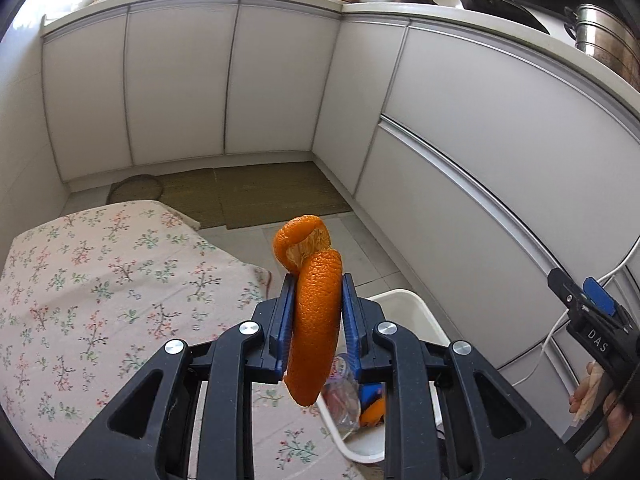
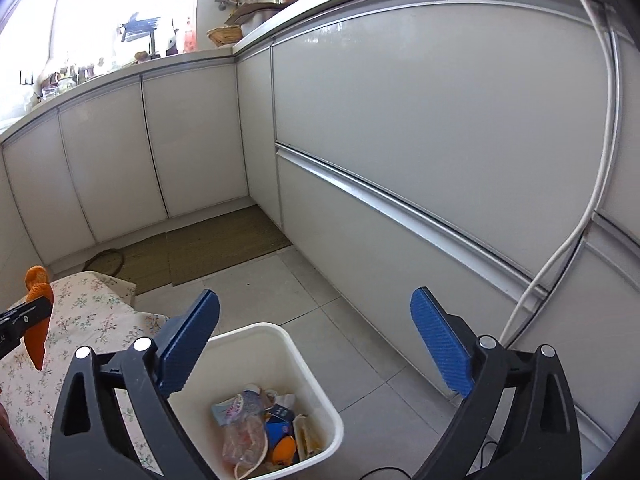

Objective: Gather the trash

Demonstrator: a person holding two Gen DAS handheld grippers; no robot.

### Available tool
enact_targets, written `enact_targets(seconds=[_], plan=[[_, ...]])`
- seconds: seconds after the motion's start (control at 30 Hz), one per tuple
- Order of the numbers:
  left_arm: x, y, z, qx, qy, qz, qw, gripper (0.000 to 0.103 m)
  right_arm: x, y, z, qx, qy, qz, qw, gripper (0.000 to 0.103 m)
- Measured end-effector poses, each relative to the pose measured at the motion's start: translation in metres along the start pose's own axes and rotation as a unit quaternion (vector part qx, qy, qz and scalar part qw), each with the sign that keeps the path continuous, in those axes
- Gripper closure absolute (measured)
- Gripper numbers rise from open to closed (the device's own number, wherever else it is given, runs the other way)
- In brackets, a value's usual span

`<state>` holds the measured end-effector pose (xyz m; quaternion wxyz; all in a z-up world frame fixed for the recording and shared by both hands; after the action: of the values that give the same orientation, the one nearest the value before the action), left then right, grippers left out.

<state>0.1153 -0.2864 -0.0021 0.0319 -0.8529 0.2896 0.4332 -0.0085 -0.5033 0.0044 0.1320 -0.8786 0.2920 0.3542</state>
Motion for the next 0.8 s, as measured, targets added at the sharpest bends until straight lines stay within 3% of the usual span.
enact_targets(seconds=[0.23,0.37,0.43,0.63,0.8], plan=[[0.026,0.053,-0.003,0.043,-0.002,0.049,0.9979,0.080,0.003,0.032,0.009,-0.009,0.002,0.052,0.999,0.008],[0.039,0.077,0.002,0.071,-0.011,0.065,0.9953,0.077,0.007,0.052,0.011,0.002,-0.003,0.059,0.998,0.007],[0.044,0.083,0.003,0.080,-0.009,0.060,0.9949,0.070,0.008,0.057,0.011,0.008,-0.002,0.054,0.999,0.007],[0.042,0.080,0.008,0.076,0.001,0.037,0.9964,0.036,-0.004,0.049,0.014,0.003,0.021,0.045,0.999,0.007],[0.018,0.072,0.009,0.062,0.035,0.003,0.9974,0.008,-0.014,0.038,0.013,0.015,0.019,0.027,0.999,0.007]])
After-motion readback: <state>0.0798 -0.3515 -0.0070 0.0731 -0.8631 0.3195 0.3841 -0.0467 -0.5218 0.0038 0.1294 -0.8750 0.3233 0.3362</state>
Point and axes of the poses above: each gripper's, at about its wrist camera, not at the fingertips, and x roughly the way its jaws point, y to its right, z to its underside, the point moved 1 cm from there along x, roughly the way its jaws point, and after that the axes turned 11 degrees about -y, right-handed, at the moved point
